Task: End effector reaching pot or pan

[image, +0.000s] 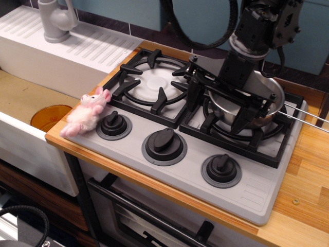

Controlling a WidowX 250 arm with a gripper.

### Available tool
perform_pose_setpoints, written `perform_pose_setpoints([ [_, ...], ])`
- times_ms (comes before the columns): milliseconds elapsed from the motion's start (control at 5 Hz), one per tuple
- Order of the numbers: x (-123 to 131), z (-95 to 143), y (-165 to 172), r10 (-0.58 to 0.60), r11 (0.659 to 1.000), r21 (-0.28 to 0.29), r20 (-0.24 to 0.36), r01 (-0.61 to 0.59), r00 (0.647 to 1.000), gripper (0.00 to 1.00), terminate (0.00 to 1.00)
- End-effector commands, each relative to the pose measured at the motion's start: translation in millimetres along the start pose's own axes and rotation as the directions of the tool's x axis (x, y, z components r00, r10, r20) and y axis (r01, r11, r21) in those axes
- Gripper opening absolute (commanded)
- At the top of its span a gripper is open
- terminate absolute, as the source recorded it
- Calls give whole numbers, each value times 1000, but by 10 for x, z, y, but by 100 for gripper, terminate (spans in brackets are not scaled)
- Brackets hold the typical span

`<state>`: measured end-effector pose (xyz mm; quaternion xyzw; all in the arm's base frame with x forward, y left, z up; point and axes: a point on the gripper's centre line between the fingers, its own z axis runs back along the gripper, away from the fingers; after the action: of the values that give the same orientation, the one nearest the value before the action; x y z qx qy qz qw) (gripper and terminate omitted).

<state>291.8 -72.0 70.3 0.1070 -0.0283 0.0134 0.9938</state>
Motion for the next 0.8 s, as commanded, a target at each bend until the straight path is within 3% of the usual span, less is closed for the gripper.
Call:
perform_pose_setpoints([
  [0, 0, 0, 0, 0, 1000, 0, 0, 0, 1000, 100, 0],
  [400, 49, 449, 51, 26, 1000, -6, -72, -26, 997, 100, 0],
  [600, 64, 500, 72, 27, 1000, -15, -81, -28, 996, 100, 0],
])
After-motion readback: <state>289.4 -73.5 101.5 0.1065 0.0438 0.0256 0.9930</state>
